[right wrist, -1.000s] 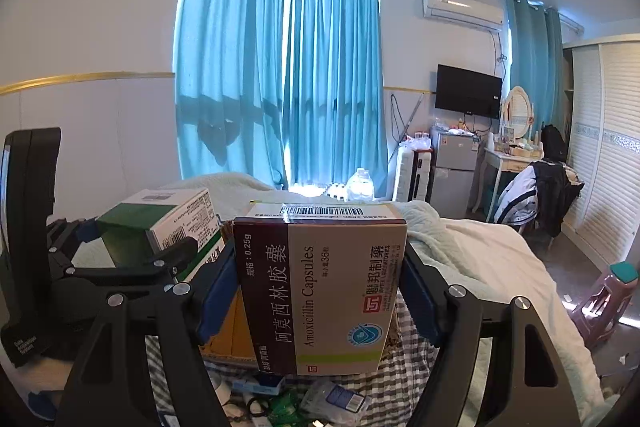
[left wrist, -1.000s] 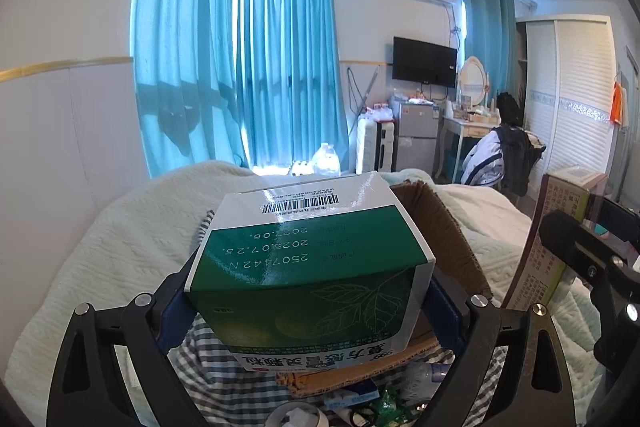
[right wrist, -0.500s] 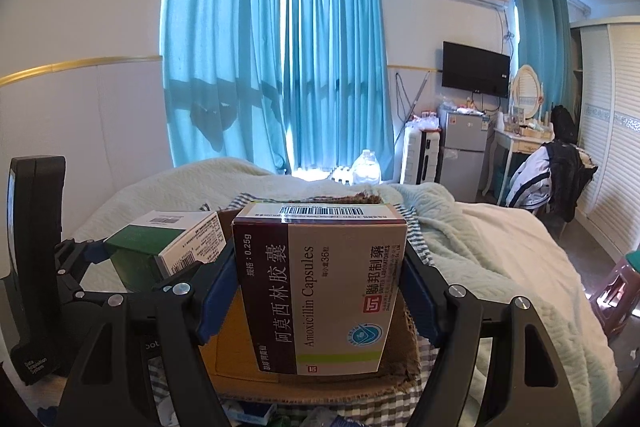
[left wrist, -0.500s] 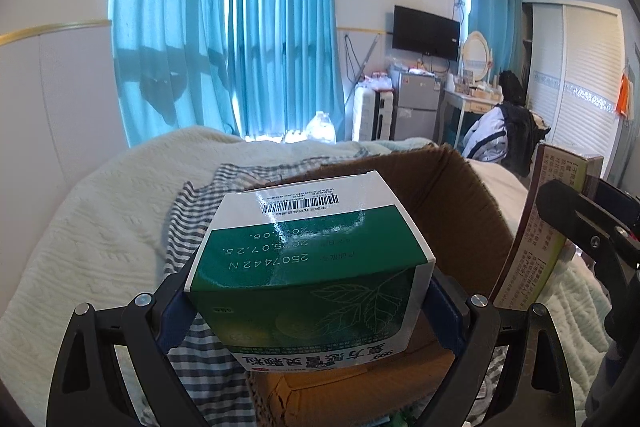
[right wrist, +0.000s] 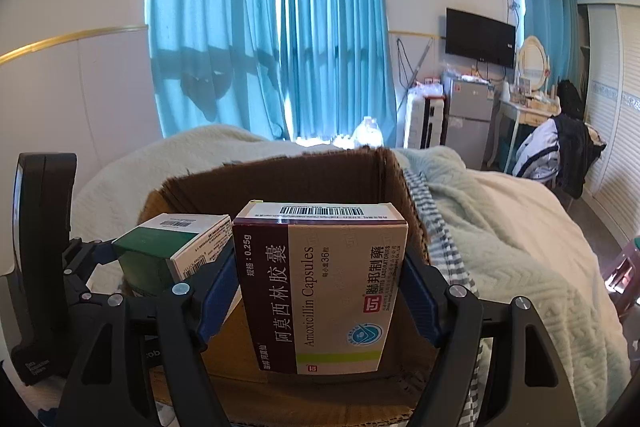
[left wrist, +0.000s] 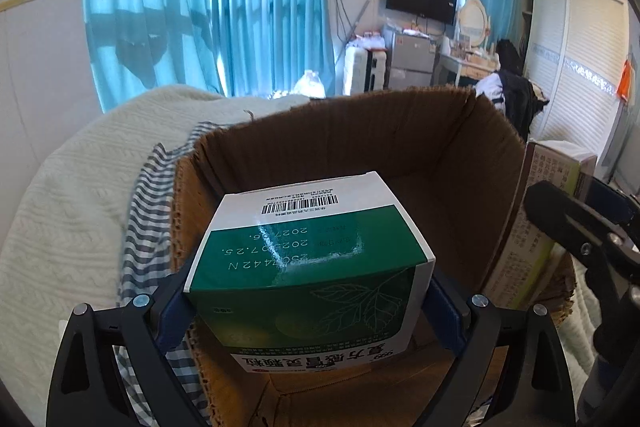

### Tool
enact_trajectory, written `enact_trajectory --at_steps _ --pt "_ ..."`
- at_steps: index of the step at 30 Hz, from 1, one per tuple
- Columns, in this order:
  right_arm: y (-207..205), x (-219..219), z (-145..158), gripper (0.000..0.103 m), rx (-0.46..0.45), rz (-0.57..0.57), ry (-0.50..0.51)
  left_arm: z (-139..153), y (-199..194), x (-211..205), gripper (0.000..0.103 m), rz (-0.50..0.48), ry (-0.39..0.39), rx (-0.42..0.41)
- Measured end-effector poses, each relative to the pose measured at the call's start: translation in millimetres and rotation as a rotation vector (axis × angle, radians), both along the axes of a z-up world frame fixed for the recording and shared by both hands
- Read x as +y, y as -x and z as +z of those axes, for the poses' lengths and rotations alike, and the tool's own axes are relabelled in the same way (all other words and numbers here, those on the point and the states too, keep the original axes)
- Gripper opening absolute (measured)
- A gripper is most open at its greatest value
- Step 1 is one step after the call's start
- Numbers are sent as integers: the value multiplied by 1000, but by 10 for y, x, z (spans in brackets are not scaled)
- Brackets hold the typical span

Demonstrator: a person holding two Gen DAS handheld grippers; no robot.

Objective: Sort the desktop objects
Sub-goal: 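Lower both boxes into the cardboard box and open both grippers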

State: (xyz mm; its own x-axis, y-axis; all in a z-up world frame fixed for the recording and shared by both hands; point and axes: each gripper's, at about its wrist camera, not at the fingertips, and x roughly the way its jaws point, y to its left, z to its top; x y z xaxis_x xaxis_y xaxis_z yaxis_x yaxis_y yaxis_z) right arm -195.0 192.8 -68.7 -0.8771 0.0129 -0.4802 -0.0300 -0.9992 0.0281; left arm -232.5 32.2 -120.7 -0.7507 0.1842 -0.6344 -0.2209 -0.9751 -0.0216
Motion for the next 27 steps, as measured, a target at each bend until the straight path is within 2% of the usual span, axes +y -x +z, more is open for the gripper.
enact_trajectory --at_steps 3,5,8,19,24,27 --pt "51 28 -54 75 -23 -13 5 -16 13 36 100 -5 25 -7" --pt "48 41 -39 85 -19 -23 8 5 0 51 103 -5 40 -4" --pt "-3 41 34 87 -2 -33 10 80 -22 46 103 -1 48 3" --pt "-382 22 550 94 86 -59 0 604 -293 -115 103 31 23 77" --pt "-641 -20 794 99 129 -64 -10 892 -537 -260 103 61 -3 156" --pt "-791 -62 916 103 152 -63 -16 1047 -779 -373 103 88 -43 273"
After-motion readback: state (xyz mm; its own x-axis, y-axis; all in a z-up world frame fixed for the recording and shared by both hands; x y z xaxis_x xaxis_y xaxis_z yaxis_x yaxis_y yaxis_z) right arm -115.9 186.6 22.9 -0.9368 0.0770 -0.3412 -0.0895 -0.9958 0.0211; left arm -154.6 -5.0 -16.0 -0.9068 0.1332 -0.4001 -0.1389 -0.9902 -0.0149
